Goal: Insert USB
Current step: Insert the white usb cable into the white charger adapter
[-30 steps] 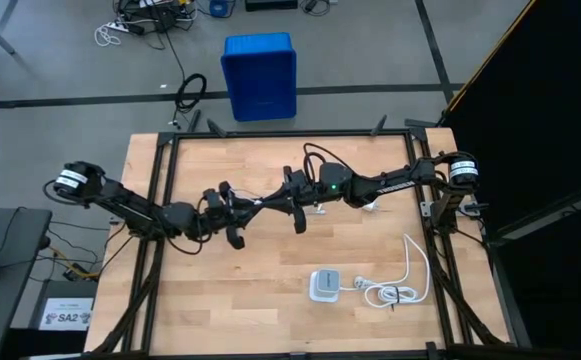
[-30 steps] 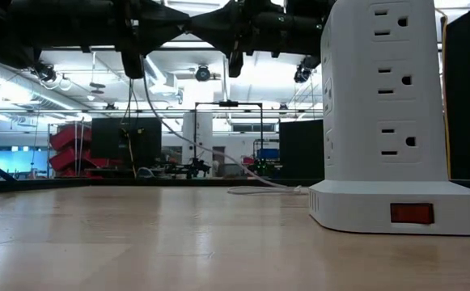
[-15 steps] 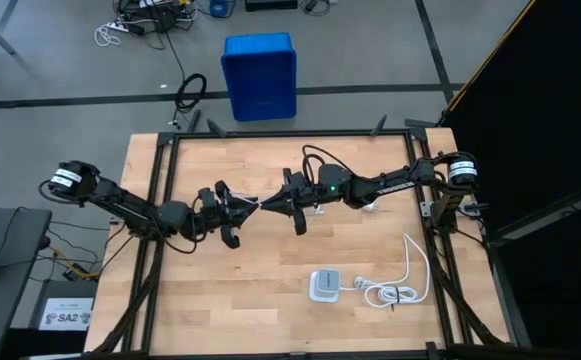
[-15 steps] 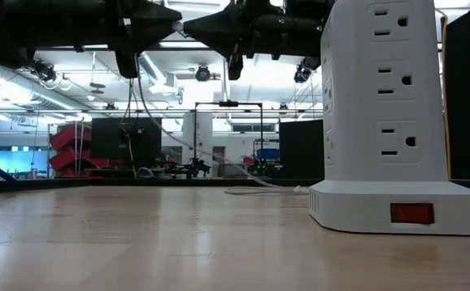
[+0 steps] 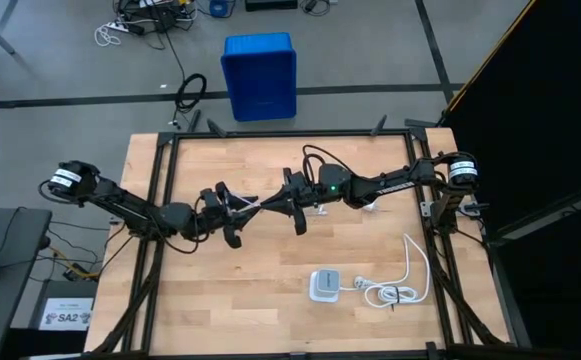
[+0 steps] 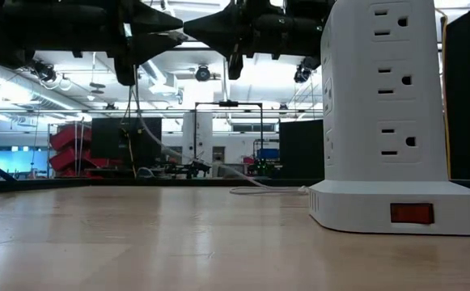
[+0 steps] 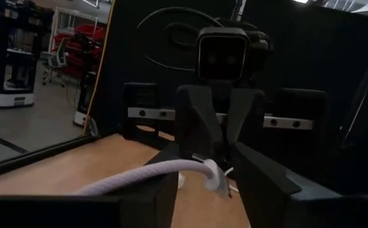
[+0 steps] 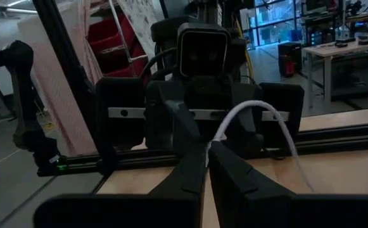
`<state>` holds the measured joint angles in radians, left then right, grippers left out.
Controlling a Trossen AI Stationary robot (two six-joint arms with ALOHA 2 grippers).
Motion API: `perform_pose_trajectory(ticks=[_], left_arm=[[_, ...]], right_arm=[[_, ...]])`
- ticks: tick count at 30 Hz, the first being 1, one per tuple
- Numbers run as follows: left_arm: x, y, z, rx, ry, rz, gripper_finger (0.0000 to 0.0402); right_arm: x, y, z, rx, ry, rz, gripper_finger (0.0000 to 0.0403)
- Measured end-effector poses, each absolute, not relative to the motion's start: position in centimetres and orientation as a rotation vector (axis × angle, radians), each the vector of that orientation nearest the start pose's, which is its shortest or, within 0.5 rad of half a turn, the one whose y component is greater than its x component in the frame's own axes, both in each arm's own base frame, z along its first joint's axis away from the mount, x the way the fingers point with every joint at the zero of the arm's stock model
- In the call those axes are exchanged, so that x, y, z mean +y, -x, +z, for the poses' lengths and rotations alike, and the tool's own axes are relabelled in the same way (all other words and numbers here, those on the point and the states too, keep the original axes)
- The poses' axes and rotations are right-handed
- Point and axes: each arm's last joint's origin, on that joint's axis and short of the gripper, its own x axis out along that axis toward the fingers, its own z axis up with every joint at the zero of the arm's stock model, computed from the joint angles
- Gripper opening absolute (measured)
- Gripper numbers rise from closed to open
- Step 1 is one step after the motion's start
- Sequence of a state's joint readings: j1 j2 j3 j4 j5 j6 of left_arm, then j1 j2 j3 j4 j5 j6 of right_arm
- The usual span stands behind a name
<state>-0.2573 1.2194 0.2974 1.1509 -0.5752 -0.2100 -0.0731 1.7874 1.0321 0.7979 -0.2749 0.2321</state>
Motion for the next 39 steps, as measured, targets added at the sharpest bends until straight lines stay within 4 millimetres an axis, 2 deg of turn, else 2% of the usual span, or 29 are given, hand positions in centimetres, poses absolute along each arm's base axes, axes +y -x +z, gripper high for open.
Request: perform_pose_trajectory(ticks=[4,8,10,16,19,26,31,35,39], left_arm=[[-3.9,-21.2,21.1,-0.22,0.295,0.308,0.0109],[-3.9,-21.2,20.9,-0.199,0.284,0.322,0.0029],[-3.9,-21.2,20.8,-0.192,0.273,0.323,0.0012],[-3.9,-20.9,21.2,-0.177,0.233,0.302,0.0002],[-3.9,-20.9,21.8,-0.143,0.21,0.286,0.0001],[-4.6,-23.4,25.1,0.116,0.097,0.284,0.0],[-5.0,-24.6,27.6,0.159,0.024,0.279,0.0],[-5.1,-24.7,28.1,0.155,0.013,0.253,0.0],[-5.1,-24.7,27.7,0.187,0.008,0.25,0.0]], right_arm=[[-2.1,-39.1,24.1,-0.019,-0.224,0.206,0.0],[-2.1,-39.1,24.1,-0.015,-0.224,0.214,0.0],[-2.1,-39.1,24.0,-0.007,-0.226,0.212,0.0],[-3.0,-38.4,24.1,0.106,-0.244,0.211,0.0002],[-3.0,-38.3,23.6,0.161,-0.218,0.195,0.0016],[-1.7,-38.5,23.3,0.172,-0.182,0.203,0.0093],[-1.2,-38.5,23.4,0.16,-0.177,0.219,0.0135],[-1.2,-38.5,23.4,0.163,-0.177,0.219,0.0132],[-1.2,-38.5,23.4,0.164,-0.177,0.221,0.0091]])
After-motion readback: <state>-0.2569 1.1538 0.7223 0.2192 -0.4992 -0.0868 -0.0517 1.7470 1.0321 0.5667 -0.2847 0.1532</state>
